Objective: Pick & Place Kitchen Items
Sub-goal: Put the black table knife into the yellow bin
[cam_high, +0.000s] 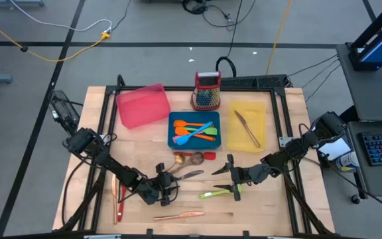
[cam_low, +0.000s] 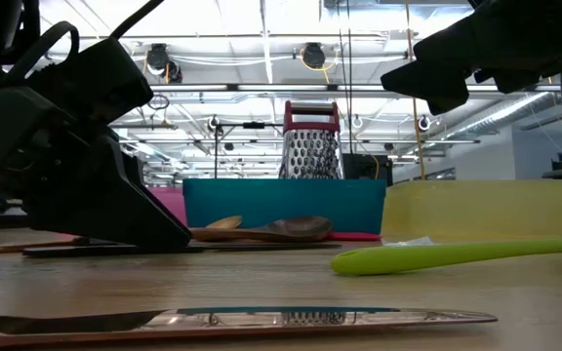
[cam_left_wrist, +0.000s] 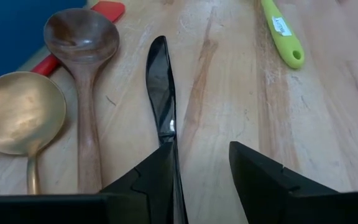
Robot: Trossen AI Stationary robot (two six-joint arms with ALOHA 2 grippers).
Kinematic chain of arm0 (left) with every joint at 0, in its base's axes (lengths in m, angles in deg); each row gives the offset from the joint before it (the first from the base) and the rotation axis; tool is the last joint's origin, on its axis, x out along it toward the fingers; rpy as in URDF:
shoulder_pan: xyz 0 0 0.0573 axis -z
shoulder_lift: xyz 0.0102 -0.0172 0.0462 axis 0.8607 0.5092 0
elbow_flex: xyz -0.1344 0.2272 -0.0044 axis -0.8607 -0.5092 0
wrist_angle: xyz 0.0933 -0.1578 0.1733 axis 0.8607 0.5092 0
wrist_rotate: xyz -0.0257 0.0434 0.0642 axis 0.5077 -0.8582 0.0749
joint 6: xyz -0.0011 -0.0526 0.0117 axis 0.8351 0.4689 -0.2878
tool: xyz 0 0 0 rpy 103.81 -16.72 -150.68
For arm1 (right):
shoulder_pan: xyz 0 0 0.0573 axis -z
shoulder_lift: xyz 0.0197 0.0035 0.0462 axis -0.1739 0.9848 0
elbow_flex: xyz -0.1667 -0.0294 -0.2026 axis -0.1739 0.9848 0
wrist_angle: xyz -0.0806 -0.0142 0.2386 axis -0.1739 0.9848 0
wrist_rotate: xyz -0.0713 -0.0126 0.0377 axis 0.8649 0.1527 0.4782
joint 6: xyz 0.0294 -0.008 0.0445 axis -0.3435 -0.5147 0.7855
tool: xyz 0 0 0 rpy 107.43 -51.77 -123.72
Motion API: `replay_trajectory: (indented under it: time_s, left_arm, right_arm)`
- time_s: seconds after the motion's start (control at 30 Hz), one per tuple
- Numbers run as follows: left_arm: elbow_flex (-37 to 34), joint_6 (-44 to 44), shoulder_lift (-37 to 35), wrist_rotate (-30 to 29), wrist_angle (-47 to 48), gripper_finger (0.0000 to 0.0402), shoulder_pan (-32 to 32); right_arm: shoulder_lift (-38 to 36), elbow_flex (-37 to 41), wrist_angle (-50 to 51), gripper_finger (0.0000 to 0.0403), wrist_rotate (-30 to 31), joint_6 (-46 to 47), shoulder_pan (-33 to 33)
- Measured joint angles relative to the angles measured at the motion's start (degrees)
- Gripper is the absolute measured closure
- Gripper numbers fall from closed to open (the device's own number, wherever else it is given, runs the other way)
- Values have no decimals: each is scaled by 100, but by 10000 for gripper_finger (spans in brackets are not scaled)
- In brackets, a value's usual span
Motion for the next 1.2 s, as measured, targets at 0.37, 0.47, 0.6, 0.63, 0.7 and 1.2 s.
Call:
replay_trajectory:
  time_s: [0.37,0.47,0.6,0.63,0.7,1.2]
  left_arm:
    - [-17,-1412,29,-8,-1251,241,-8]
    - [-7,-1767,9,-43,-1652,241,-51]
    - [-9,-1880,11,-83,-1675,241,-137]
    - [-9,-1893,9,-86,-1691,241,-156]
    - [-9,-1893,9,-84,-1715,241,-193]
    - [5,-2461,-5,325,-2440,241,-516]
  right_arm:
    - [0,0,0,181,2,0,5]
    - [0,0,0,181,2,-51,5]
    - [0,0,0,181,2,-106,5]
    - [0,0,0,181,2,-69,5]
    - [0,0,0,181,0,-59,5]
    - [0,0,-2,181,0,-44,7]
